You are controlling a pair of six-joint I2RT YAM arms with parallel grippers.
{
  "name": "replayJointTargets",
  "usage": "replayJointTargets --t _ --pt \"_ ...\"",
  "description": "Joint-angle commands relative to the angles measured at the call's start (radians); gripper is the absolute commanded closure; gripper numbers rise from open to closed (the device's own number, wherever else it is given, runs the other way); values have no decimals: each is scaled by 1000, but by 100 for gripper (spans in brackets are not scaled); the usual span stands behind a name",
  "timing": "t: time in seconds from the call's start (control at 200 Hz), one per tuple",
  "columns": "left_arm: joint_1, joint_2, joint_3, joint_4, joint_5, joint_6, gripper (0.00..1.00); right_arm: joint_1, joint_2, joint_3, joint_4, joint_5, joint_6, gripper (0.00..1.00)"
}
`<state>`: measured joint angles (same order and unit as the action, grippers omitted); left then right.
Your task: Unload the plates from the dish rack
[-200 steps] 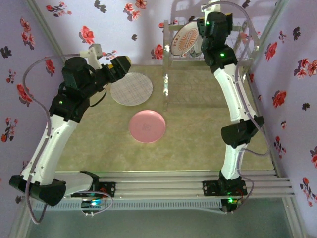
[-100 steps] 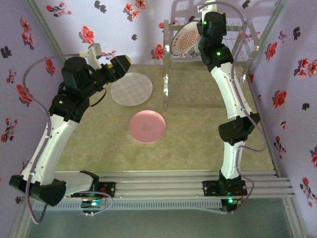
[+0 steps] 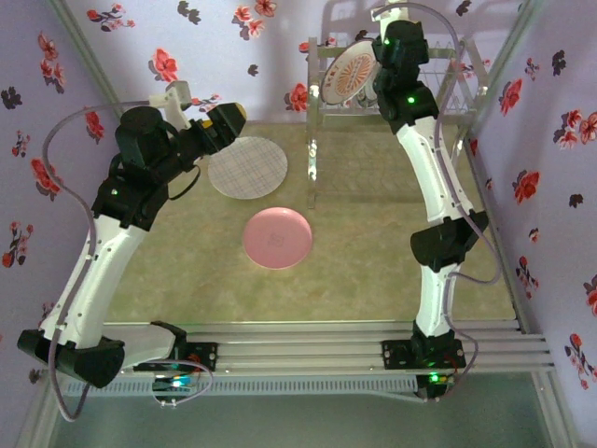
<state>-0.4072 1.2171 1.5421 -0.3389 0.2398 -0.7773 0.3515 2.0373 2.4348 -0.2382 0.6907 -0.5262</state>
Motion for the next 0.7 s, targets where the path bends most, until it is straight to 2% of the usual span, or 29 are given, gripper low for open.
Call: replayJointTargets --t 0.0,0.695 --pt "10 7 7 49 16 -9 14 23 18 39 96 38 -41 86" --pt "11 -2 -10 62 22 -23 14 59 20 28 248 63 -284 92"
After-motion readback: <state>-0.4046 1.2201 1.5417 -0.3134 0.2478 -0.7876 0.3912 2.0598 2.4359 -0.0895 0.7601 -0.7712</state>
